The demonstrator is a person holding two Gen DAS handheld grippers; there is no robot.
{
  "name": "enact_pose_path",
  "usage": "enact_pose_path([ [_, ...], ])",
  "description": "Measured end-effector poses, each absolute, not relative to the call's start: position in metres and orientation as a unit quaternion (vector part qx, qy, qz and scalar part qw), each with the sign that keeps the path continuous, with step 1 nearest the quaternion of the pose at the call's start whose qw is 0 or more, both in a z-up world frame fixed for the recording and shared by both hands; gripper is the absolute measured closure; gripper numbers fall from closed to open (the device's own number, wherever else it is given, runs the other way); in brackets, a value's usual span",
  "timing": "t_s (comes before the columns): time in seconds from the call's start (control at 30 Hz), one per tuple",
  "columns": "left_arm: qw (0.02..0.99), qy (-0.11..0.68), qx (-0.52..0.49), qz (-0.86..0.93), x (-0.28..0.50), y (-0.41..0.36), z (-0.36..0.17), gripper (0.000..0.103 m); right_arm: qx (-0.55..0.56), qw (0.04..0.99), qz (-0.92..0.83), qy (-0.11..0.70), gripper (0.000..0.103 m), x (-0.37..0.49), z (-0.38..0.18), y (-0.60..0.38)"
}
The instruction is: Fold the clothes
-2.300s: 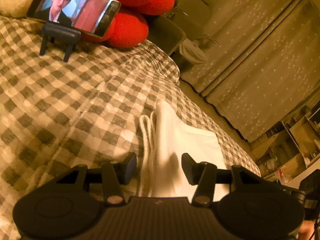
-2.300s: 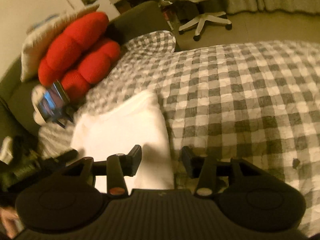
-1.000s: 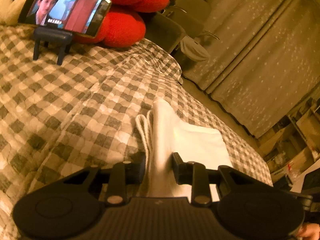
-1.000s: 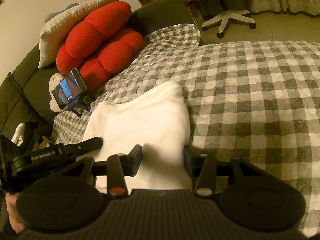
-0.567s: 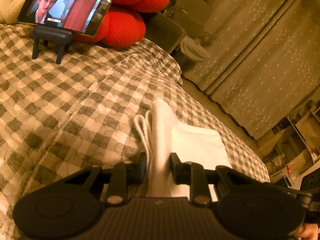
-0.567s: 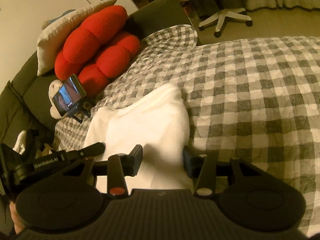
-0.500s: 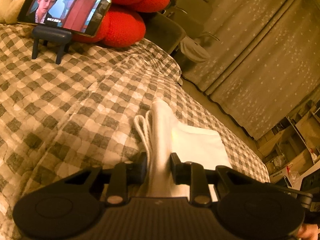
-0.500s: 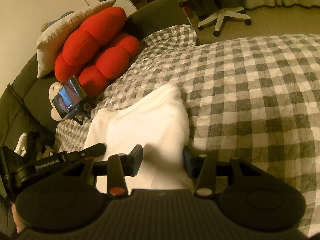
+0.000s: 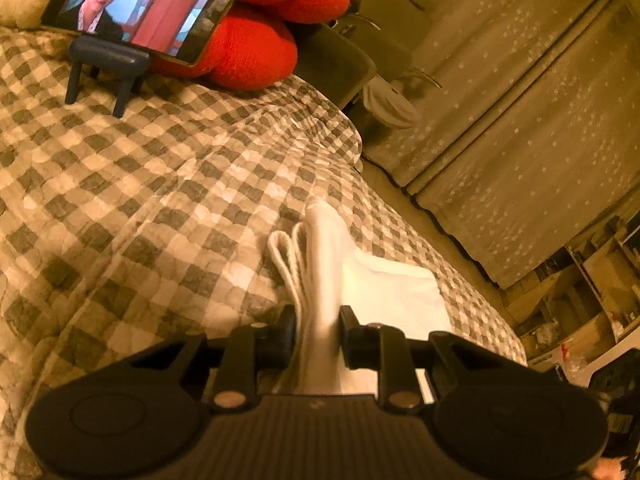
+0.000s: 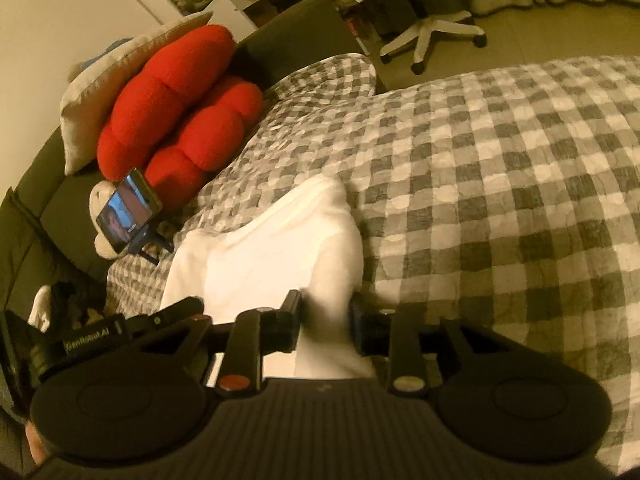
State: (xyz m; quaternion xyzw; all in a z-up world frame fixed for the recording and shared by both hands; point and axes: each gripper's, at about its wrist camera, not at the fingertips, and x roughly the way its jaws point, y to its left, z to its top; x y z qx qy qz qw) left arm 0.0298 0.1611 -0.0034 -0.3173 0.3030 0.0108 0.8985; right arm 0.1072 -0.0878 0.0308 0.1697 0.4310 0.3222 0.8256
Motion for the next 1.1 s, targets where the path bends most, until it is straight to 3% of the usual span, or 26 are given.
enact_pose_path([
  [0.17,0.911,0.303,-0.278,0.021,0.03,0.151,0.0,0.081,0.155,0.83,0.329,0.423,0.065,0.107,0.031,-0.082],
  [1.1,0.916,0.306,-0.26,0.025,0.029,0.151,0.0,0.08,0.133,0.841,0.334,0.405,0.062,0.109,0.031,-0.071],
])
